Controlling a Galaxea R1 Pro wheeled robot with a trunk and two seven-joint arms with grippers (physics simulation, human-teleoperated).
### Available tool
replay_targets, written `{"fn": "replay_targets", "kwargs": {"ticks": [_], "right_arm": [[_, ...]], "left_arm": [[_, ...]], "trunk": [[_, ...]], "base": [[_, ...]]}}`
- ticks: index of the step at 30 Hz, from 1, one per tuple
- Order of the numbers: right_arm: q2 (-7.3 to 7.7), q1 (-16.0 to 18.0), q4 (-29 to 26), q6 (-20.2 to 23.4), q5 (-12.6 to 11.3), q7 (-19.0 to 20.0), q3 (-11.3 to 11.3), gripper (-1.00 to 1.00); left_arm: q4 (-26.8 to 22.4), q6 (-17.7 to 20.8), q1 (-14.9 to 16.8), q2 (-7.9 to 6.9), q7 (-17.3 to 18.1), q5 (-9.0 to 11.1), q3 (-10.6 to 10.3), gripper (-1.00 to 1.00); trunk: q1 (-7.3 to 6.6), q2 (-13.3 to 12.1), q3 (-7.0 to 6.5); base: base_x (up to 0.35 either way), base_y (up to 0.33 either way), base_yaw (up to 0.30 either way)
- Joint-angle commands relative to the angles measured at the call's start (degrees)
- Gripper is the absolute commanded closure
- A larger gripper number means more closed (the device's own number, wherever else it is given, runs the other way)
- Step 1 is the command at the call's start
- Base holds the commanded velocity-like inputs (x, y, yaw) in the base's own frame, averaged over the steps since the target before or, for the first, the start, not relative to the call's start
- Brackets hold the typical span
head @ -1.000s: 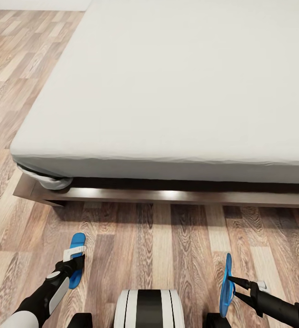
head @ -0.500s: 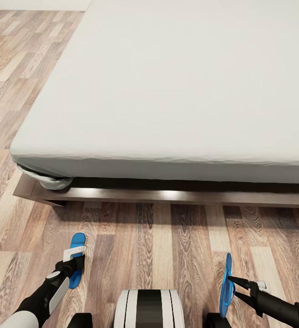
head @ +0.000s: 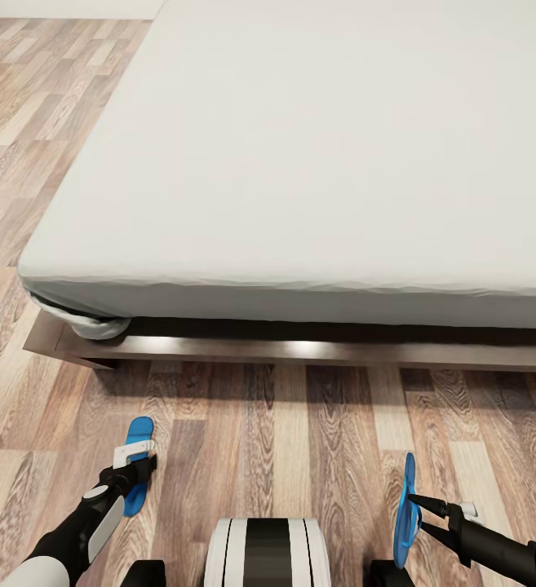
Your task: In the bedroom, move the book from the bed onto either nightstand, and place the two sandals side by side next to the bed.
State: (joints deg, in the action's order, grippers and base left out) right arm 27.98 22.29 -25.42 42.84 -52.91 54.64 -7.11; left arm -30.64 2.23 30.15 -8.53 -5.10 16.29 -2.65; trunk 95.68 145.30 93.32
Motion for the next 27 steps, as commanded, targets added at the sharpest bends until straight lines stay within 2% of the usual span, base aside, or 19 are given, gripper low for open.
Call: {"fn": "replay_targets", "kwargs": {"ticks": [1,12,27], "right_arm": [[0.06,0.0,0.0,0.3,-0.4,0.0,-0.3,1.0],[0.06,0.0,0.0,0.3,-0.4,0.0,-0.3,1.0],[0.07,0.0,0.0,0.3,-0.4,0.0,-0.3,1.0]], "left_arm": [[-0.1,0.2,0.0,-0.03,-0.4,0.4,-0.3,-1.0],[-0.1,0.2,0.0,0.01,-0.4,0.4,-0.3,-1.0],[-0.1,0.4,0.0,0.01,-0.4,0.4,-0.3,-1.0]], "trunk": [[-0.01,0.0,0.03],[-0.01,0.0,0.03],[-0.4,-0.2,-3.29]], "base": [[0.0,0.0,0.0],[0.0,0.0,0.0],[0.0,0.0,0.0]]}}
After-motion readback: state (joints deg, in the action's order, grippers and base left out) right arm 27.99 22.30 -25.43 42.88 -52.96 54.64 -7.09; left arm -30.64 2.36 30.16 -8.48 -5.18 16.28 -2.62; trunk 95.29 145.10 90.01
